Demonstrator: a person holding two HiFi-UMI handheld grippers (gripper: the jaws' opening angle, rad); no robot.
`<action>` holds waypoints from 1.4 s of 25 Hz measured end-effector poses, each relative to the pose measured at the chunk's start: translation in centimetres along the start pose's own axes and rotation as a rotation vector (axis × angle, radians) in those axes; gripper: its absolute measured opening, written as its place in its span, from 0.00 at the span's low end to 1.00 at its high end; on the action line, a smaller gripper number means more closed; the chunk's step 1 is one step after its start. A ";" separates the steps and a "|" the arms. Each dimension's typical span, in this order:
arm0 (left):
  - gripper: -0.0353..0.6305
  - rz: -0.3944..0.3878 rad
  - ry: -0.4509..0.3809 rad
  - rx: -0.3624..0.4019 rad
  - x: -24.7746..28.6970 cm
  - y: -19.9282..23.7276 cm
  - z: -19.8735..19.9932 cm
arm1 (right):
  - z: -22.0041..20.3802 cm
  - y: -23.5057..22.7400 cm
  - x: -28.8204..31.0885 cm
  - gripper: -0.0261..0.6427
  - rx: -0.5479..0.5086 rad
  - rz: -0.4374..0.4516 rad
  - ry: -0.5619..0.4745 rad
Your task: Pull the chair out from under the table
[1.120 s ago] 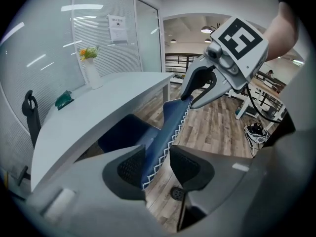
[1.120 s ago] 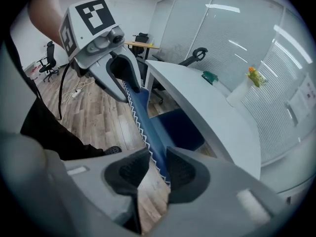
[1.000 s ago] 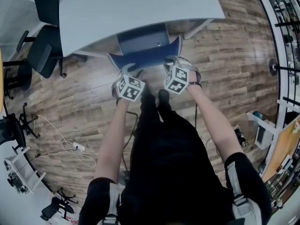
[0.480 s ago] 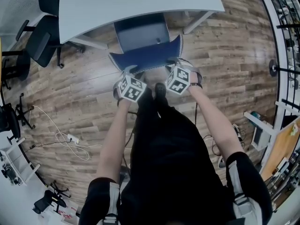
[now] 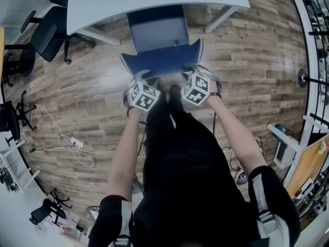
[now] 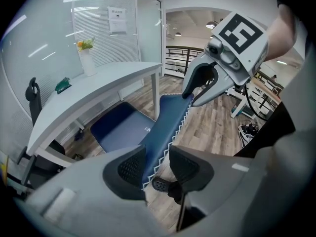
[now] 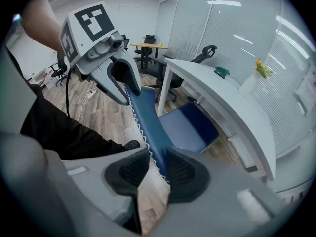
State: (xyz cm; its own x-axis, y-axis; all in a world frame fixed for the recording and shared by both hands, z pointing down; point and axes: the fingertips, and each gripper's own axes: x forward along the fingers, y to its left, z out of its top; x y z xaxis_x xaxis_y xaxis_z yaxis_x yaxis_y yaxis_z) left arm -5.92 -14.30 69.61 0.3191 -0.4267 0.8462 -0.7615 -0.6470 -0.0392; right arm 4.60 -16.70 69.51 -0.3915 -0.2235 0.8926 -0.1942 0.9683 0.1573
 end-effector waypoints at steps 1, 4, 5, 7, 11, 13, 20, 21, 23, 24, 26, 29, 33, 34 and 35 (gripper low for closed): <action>0.28 0.003 -0.003 -0.003 -0.1 -0.3 -0.1 | -0.2 0.3 -0.1 0.20 0.001 -0.001 0.001; 0.28 0.004 -0.001 -0.011 -0.2 -1.5 -0.8 | -0.8 1.3 -0.3 0.20 -0.002 0.003 0.006; 0.28 0.003 0.001 -0.011 -0.2 -1.9 -0.9 | -1.1 1.7 -0.4 0.20 -0.002 0.005 0.008; 0.28 0.000 0.006 -0.007 -0.3 -2.6 -1.3 | -1.5 2.4 -0.6 0.20 -0.003 0.005 0.009; 0.28 -0.004 0.019 0.009 -0.8 -3.2 -2.9 | -1.6 4.4 -0.4 0.20 -0.006 -0.002 0.010; 0.28 -0.003 0.019 0.012 -1.1 -3.4 -3.7 | -1.4 5.4 -0.3 0.20 0.000 -0.006 0.012; 0.28 -0.024 0.017 0.029 -2.8 -5.2 -6.0 | -1.4 8.9 -1.0 0.20 0.039 -0.014 0.037; 0.28 -0.028 0.015 0.032 -3.1 -5.4 -6.2 | -1.4 9.4 -1.2 0.20 0.043 -0.017 0.039; 0.28 -0.035 0.013 0.036 -3.7 -6.0 -6.8 | -1.3 10.5 -1.5 0.20 0.050 -0.020 0.042; 0.28 -0.039 0.014 0.039 -4.0 -6.3 -7.2 | -1.4 11.1 -1.7 0.20 0.055 -0.020 0.044; 0.28 -0.049 0.017 0.045 -4.7 -7.1 -8.1 | -1.5 12.5 -2.0 0.20 0.065 -0.023 0.047; 0.28 -0.063 0.023 0.054 -5.6 -8.3 -9.2 | -1.6 14.3 -2.5 0.20 0.081 -0.031 0.049; 0.28 -0.075 0.024 0.071 -6.8 -9.7 -10.4 | -1.7 16.6 -3.4 0.20 0.099 -0.042 0.049; 0.28 -0.077 0.023 0.075 -7.1 -9.9 -10.7 | -1.7 17.1 -3.6 0.20 0.103 -0.046 0.048; 0.28 -0.079 0.023 0.079 -7.4 -10.2 -11.1 | -1.7 17.7 -3.8 0.20 0.107 -0.049 0.047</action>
State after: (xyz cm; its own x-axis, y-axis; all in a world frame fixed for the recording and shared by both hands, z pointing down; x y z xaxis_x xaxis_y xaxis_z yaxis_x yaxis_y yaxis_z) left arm -6.78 2.45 69.58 0.3627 -0.3585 0.8602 -0.6873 -0.7263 -0.0129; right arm 4.15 1.42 69.62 -0.3367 -0.2622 0.9044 -0.3082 0.9382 0.1572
